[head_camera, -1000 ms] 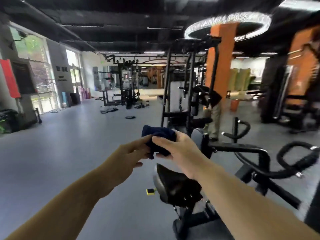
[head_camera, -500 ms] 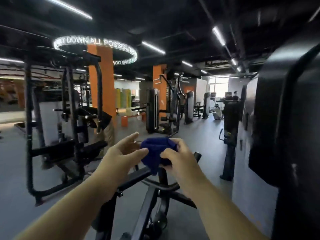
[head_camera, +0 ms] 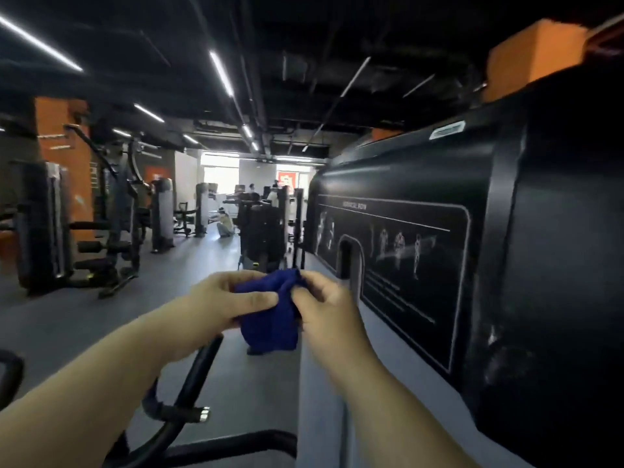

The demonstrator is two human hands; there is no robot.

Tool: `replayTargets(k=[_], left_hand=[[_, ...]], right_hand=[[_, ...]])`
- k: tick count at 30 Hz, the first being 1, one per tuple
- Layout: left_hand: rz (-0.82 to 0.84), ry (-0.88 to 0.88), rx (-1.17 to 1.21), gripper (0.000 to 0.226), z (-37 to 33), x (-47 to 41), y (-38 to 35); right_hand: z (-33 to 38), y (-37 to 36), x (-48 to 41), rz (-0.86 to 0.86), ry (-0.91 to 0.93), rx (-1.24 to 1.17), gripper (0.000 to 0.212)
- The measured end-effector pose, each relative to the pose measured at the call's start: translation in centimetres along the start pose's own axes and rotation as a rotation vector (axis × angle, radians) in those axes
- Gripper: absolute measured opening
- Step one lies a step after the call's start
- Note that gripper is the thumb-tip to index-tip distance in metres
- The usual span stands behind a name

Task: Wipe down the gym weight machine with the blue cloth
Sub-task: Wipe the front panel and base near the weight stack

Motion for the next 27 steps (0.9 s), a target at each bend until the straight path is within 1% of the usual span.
replayTargets(k=[2,4,5,7,8,9,11,13,14,16,18,21,24,27], left_hand=[[0.121,-0.07,-0.049,0.067,0.2,-3.4,0.6],[0.183,-0.13,0.008,0.073,0.4,-6.5,1.3],[0.209,-0.158,0.053,0.07,0.5,-7.7,1.5],[0.245,-0.192,0.177,0.053,0.7,-9.8,1.8],[0.249,-0.18,0.252,0.043,0.8,-10.6,2.0],[0.258,-0.161,0.328,0.038,0.9,-11.4,2.3],[0.265,-0.149,0.464,0.039,1.2,-13.1,3.3],[0.19,-0.178,0.482,0.034,1.4,-14.7,4.3],[0.135,-0.203,0.418,0.028,2.0,-15.7,5.0],[0.039,-0.279,0.158,0.019,3.1,-18.0,6.0],[0.003,-0.383,-0.1,0.024,4.1,-20.7,6.9],[0.018,-0.564,-0.363,0.039,5.6,-25.1,7.5],[-0.019,-0.736,-0.445,0.053,6.7,-30.1,7.6],[-0.044,-0.935,-0.477,0.059,6.8,-34.2,7.0]], right_hand=[[-0.3,0.2,-1.7,-0.05,-0.016,0.053,0.023],[-0.4,-0.1,-2.9,-0.078,-0.034,0.049,0.021],[-0.3,-0.1,-3.6,-0.102,-0.029,0.071,0.024],[0.6,0.1,-4.8,-0.183,0.026,0.181,0.029],[1.2,0.3,-5.1,-0.232,0.058,0.242,0.029],[1.7,0.4,-5.4,-0.281,0.094,0.302,0.029],[2.5,0.2,-6.0,-0.363,0.15,0.42,0.029],[3.1,0.2,-6.1,-0.423,0.194,0.528,0.032],[3.3,-0.2,-6.4,-0.448,0.217,0.597,0.035],[3.2,-1.0,-7.4,-0.498,0.239,0.735,0.043],[3.3,-1.6,-8.8,-0.534,0.286,0.873,0.048],[3.7,-1.9,-11.2,-0.573,0.356,1.122,0.046],[4.6,-2.2,-13.2,-0.697,0.481,1.43,0.045],[4.7,-1.9,-15.9,-0.771,0.481,1.654,0.052]])
Point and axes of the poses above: each hand's wrist, its own x-axis away from the middle knuckle, its own y-axis out of the back of the hand, z = x × y, the point moved 6 cm from there along -x, towards the middle knuckle, and after that the axes turned 5 degrees about -y, right-handed, at the moved point
